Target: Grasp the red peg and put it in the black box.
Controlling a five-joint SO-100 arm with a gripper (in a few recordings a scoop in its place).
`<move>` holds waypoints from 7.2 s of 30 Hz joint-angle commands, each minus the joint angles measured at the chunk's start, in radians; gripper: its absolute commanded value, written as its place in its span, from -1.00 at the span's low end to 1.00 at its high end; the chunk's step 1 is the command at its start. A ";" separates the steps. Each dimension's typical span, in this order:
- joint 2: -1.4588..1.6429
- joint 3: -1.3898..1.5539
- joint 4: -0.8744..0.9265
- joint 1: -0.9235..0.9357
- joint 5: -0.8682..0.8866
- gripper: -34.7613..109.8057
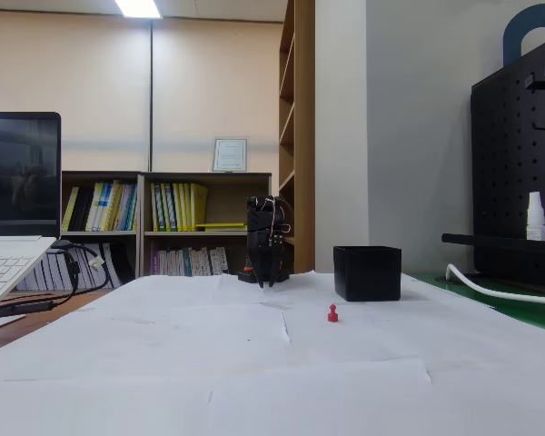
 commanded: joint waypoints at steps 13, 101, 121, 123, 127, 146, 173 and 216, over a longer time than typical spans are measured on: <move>-0.017 0.015 0.075 0.092 -0.037 -0.52; 1.953 0.512 -2.224 -0.261 -0.130 -0.07; 2.178 0.572 -2.379 -0.265 -0.218 0.03; 2.203 0.546 -2.447 -0.258 -0.232 0.03; 2.229 0.523 -2.497 -0.233 -0.245 0.03; 2.048 0.502 -2.269 -0.216 -0.020 0.02; 2.221 0.568 -2.453 -0.244 -0.161 0.02; 2.427 0.618 -2.715 -0.252 -0.155 0.02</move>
